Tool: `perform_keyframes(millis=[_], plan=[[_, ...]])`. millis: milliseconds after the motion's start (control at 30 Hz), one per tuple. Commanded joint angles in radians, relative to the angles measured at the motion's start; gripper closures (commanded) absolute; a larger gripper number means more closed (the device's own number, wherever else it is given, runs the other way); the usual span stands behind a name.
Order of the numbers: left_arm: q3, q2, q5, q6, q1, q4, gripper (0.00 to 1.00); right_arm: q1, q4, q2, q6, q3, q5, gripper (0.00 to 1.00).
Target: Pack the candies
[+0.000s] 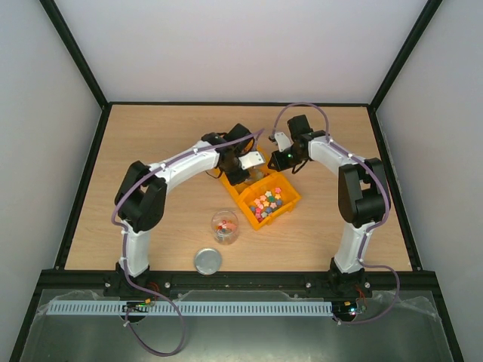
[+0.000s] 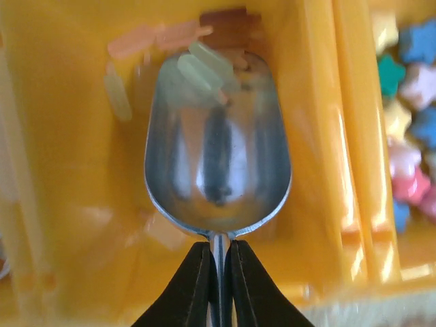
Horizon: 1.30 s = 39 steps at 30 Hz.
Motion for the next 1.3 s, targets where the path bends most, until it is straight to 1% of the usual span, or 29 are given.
perform_keyframes(millis=[0, 233, 333, 500, 800, 900, 1267], plan=[[-0.175, 0.041, 0.162, -0.097, -0.005, 0.247, 0.98, 0.019, -0.006, 0.01, 0.037, -0.038, -0.087, 0.99], [-0.275, 0.0, 0.25, -0.18, 0.017, 0.469, 0.98, 0.025, -0.003, 0.0, 0.035, -0.055, -0.1, 0.99], [-0.355, -0.039, 0.319, -0.207, 0.045, 0.575, 0.98, 0.024, -0.008, -0.001, 0.031, -0.056, -0.09, 0.99], [-0.477, -0.127, 0.395, -0.246, 0.101, 0.742, 0.98, 0.006, -0.019, -0.003, 0.012, -0.05, -0.065, 0.99], [-0.65, -0.251, 0.491, -0.291, 0.158, 1.015, 0.98, -0.007, -0.034, 0.002, -0.017, -0.025, -0.062, 0.99], [-0.689, -0.279, 0.502, -0.287, 0.162, 1.053, 0.98, -0.007, -0.039, 0.01, -0.021, -0.013, -0.053, 0.99], [-0.738, -0.308, 0.507, -0.254, 0.207, 1.045, 0.98, -0.007, -0.063, 0.007, -0.041, 0.007, -0.04, 0.99]])
